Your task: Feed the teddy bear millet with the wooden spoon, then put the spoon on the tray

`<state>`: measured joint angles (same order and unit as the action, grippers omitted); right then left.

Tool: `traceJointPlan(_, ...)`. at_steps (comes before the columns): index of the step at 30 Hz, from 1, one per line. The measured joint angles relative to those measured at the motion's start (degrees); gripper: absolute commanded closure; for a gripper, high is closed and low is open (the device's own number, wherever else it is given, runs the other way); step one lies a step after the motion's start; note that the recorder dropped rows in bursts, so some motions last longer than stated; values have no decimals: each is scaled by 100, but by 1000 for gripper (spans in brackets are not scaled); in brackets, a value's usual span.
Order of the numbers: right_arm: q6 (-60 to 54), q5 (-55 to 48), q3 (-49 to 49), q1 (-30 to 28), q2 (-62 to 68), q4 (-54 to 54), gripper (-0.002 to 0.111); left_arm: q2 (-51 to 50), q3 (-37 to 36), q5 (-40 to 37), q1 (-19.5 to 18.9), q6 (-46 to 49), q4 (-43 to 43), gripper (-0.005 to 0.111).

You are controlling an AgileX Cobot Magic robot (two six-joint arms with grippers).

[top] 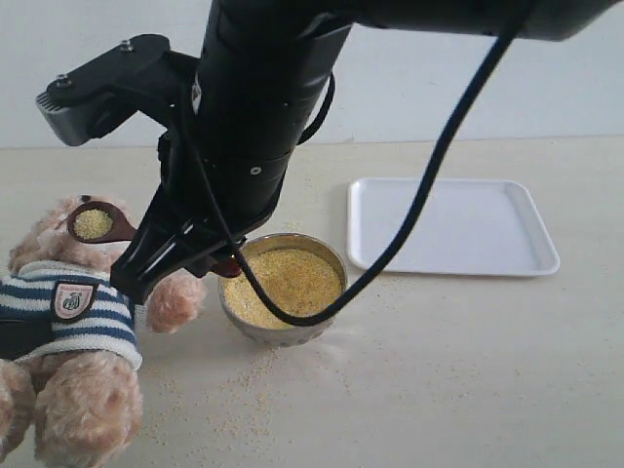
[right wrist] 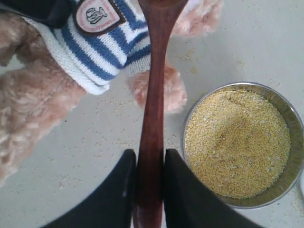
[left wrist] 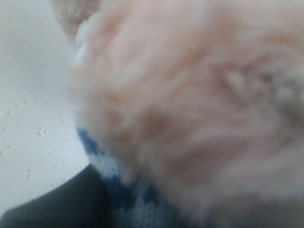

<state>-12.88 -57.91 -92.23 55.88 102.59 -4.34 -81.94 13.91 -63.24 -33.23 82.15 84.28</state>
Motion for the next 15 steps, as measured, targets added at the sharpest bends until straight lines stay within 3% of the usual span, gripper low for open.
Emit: traceJointPlan(15,-58,197,-391,76,549,612,108,0,0,0,0,0,0,102)
